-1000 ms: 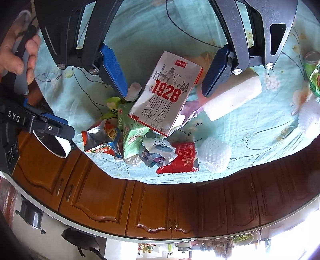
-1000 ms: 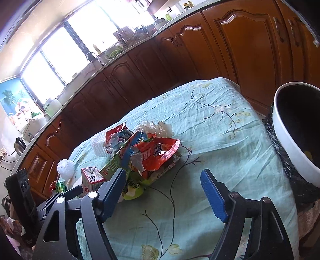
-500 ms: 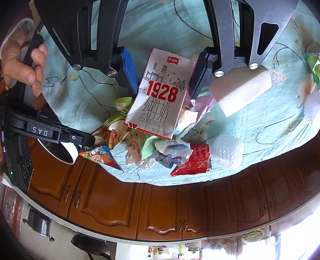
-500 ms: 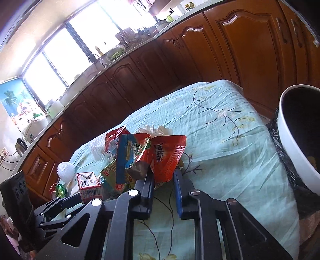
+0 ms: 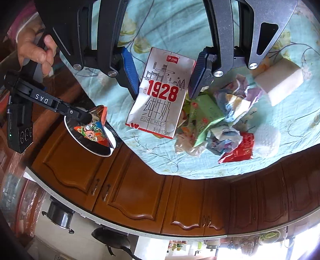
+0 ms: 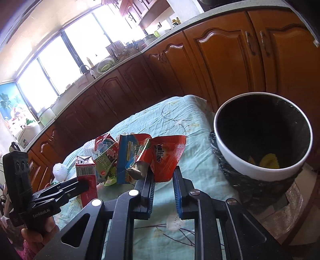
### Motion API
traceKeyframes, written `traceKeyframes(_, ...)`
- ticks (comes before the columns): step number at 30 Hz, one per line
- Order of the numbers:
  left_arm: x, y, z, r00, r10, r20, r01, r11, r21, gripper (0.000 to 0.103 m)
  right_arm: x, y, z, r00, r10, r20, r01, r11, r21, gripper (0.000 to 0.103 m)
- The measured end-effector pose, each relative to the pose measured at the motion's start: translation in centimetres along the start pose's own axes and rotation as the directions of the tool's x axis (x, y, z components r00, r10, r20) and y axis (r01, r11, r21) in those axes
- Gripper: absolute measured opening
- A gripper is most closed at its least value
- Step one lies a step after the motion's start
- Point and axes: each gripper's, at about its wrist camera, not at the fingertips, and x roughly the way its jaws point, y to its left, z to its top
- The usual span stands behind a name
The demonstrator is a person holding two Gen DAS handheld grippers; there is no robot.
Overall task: Collect trash
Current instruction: 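Carry the milk carton and red wrappers over the trash bin with both tools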
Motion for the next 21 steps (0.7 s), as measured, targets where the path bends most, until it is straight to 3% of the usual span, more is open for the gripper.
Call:
traceKeyframes(11,2.6,-6.2,1.5,0.996,-0.086,-0.014,0.087,0.993,0.079,0.048,-4.6,-5.0,0.0,0.989,-0.131,0.067,0.128,0.991,0.047,0.016)
traceKeyframes(21,5.5,-10.7,3.7,0.990,-0.135,-0.050,0.141,0.980,0.141,0.048,-6.3,-8.0,0.4,0.972,-0.216,0.095,0.209,0.975,0.081,0.016)
